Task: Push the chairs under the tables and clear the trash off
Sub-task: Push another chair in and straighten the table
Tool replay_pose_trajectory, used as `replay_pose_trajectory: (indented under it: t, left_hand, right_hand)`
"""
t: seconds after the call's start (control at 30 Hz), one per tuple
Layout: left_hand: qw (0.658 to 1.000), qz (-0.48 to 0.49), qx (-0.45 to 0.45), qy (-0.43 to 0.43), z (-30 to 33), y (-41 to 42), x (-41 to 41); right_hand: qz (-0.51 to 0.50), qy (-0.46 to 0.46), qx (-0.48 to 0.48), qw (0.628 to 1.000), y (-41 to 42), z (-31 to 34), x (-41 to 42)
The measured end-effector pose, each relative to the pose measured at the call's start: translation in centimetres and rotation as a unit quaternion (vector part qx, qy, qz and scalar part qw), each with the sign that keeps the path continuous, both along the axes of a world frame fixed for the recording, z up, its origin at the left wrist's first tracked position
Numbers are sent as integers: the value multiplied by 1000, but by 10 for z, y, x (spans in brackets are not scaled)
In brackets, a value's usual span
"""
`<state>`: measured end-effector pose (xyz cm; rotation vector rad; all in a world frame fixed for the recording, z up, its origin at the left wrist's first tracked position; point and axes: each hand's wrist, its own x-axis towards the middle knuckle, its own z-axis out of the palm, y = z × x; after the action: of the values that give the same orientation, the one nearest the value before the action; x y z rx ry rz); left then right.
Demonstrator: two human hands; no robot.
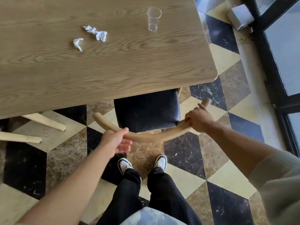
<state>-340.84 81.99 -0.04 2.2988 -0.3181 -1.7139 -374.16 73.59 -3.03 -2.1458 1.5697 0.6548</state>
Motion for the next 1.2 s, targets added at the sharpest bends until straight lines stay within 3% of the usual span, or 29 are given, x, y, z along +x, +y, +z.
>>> replay_pose_trajectory:
  t: [0.2,0.6,0.77,0.87,0.93,1.2]
  left_hand:
    - [999,-22,20,14,-3,-4,14]
    - [998,22,-51,35,-21,-6,-8]
    - [997,9,-71,38,-24,5,-5]
    - [996,21,-69,44,-22,7,-4]
    - [997,19,-62,52,-20,6,-4]
    - [997,15,-59,49,-15,1,0]
  right_hand:
    - [-4,16,37,999,15,-9,28]
    - [-125,-5,-84,989,-5,-17,2]
    - [-32,72,-61,995,7,-16,19]
    - [19,-3,88,996,15,-1,42]
    - [81,-34,136,987,24,7,64]
    - [100,-82,41,991,44,0,80]
